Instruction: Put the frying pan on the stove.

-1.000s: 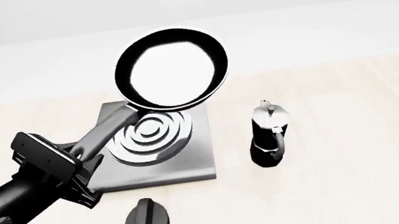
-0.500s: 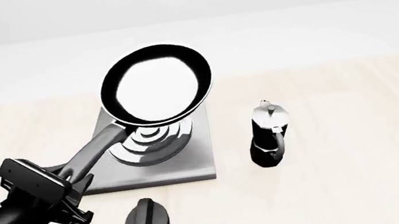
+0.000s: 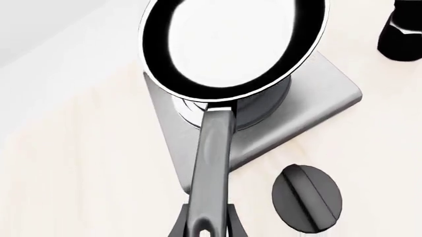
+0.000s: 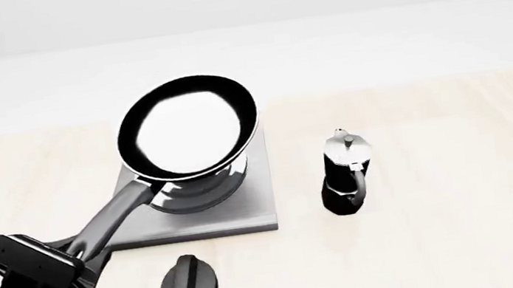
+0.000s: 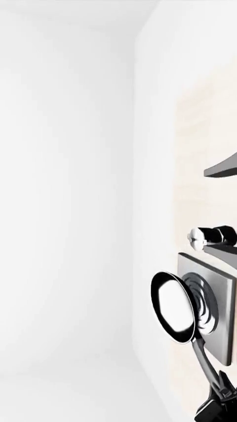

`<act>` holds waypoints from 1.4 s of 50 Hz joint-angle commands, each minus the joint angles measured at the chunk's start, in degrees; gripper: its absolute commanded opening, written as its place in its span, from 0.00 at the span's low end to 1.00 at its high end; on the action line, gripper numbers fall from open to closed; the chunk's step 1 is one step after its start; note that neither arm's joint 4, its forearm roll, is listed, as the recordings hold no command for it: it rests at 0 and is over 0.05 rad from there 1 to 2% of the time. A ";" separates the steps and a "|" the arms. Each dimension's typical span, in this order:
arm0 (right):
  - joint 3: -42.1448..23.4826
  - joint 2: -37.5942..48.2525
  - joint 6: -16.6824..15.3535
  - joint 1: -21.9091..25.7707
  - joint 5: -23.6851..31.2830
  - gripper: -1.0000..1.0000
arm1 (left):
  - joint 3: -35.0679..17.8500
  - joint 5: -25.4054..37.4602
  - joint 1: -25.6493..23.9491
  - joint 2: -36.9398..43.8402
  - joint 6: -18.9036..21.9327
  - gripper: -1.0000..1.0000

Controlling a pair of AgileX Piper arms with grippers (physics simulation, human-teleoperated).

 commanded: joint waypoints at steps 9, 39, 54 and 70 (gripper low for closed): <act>1.39 0.00 -0.14 -0.12 0.00 1.00 | 2.21 -1.59 0.45 -3.27 -2.19 0.00; 1.35 0.00 -0.31 -0.17 0.00 1.00 | 5.77 -8.20 1.14 0.96 -2.97 0.00; 1.32 0.00 -0.35 -0.17 0.00 1.00 | 5.89 -9.82 1.31 3.21 -2.81 0.00; 1.29 0.00 -0.36 -0.19 0.00 1.00 | 6.01 -11.04 1.15 5.31 -2.05 0.00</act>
